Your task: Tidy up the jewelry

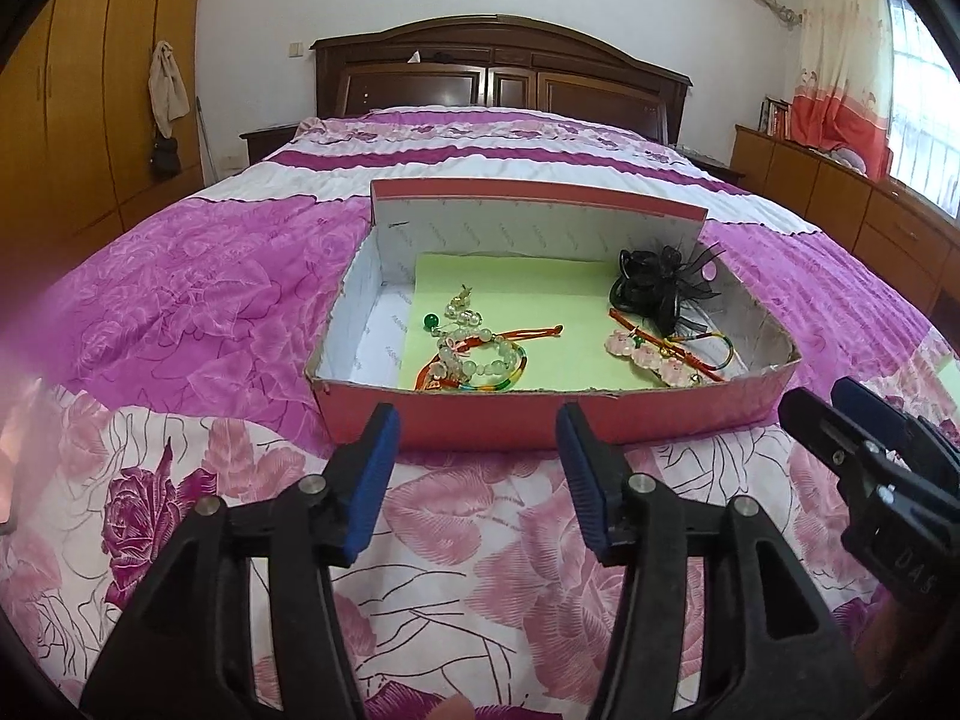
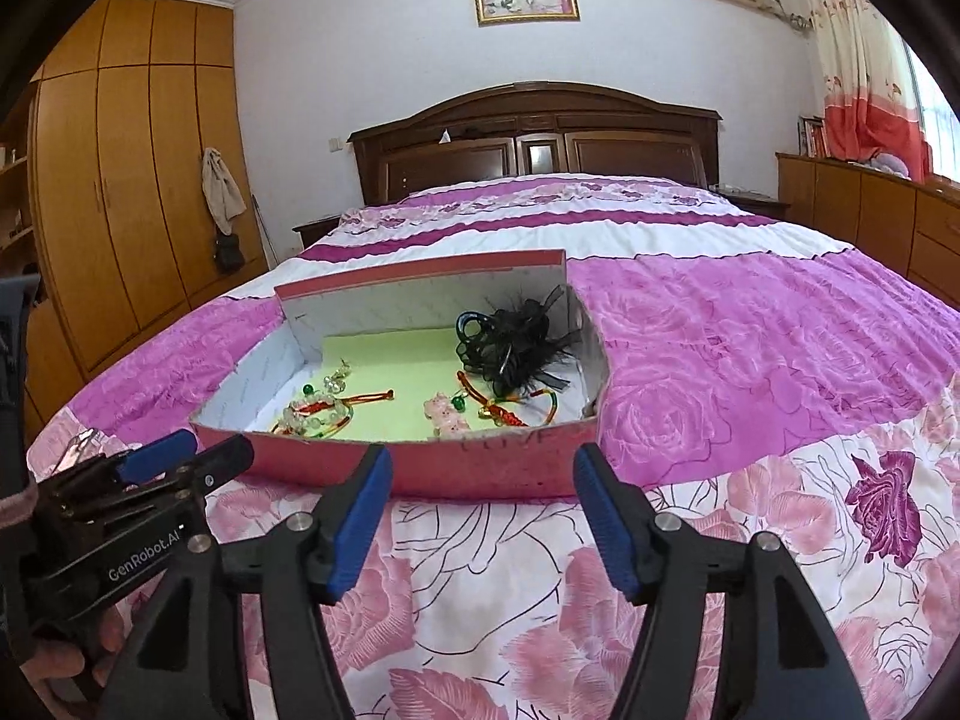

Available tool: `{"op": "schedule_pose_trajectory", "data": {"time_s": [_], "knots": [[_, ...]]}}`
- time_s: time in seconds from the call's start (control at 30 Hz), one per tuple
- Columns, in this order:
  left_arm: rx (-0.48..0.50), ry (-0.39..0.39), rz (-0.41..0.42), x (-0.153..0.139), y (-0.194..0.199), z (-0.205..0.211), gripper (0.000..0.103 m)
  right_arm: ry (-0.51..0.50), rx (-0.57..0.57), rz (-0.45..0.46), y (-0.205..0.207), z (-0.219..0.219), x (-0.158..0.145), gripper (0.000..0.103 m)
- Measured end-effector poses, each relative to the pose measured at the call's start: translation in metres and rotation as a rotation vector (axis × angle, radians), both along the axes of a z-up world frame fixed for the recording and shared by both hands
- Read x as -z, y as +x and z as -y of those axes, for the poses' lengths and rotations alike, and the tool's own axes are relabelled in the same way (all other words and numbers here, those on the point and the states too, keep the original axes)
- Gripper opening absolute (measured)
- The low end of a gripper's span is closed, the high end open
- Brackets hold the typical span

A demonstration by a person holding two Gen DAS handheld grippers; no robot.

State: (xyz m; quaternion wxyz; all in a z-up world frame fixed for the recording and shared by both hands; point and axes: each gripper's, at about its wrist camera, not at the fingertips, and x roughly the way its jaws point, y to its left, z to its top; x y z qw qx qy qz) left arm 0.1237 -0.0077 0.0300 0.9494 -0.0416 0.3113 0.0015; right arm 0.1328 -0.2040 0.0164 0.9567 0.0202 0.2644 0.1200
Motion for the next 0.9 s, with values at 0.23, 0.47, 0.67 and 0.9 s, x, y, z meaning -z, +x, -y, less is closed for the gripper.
{"op": "schedule_pose_trajectory", "data": {"time_s": [0.23,0.47,0.67,0.9], "knots": [[-0.013,-0.011,-0.003,0.0023,0.0009,-0.0027,0.049,-0.005,-0.001,-0.011,-0.0018,-0.0011,0.0074,0.066],[-0.014,-0.005,-0.001,0.0025,0.0008,-0.002,0.049,-0.002,0.004,-0.014,-0.0014,-0.0004,0.0085,0.066],[-0.015,-0.006,-0.001,0.0024,0.0008,-0.002,0.049,-0.001,0.004,-0.014,-0.0013,-0.0002,0.0085,0.066],[-0.014,-0.005,-0.001,0.0027,0.0009,-0.0022,0.049,-0.001,0.004,-0.013,-0.0014,-0.0003,0.0085,0.066]]}}
